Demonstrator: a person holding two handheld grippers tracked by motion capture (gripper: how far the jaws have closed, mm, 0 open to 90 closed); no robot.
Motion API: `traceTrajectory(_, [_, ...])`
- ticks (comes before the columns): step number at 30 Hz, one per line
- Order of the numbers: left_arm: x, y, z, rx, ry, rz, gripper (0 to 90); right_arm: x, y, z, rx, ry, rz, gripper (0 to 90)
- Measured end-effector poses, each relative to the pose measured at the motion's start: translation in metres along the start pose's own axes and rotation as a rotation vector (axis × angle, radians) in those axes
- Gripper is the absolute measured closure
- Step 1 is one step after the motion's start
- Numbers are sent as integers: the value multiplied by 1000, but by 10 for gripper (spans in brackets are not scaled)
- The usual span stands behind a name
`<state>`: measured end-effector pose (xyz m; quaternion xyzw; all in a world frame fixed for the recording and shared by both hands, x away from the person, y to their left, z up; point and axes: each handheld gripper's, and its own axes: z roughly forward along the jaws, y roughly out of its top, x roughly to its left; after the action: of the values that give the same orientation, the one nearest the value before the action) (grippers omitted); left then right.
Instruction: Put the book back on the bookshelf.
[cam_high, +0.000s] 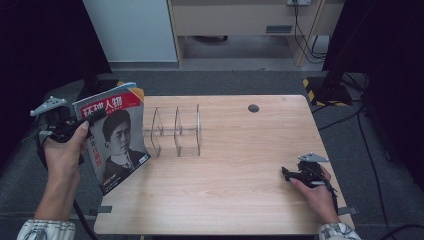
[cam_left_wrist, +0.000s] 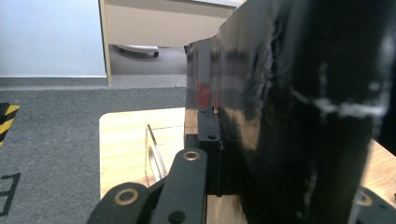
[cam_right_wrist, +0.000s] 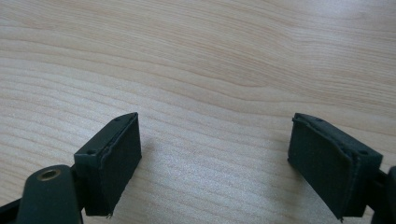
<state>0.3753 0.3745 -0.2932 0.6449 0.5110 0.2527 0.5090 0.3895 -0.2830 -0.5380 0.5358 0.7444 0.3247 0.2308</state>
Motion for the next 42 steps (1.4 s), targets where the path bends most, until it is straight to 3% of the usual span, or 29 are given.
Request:
traceTrajectory(25, [13,1,29,-42,37,-19,863,0,0,0,-1,4,-7,173])
traceTrajectory(42, [10,1,39,-82,41,-4,863,0,0,0,0,6,-5,173])
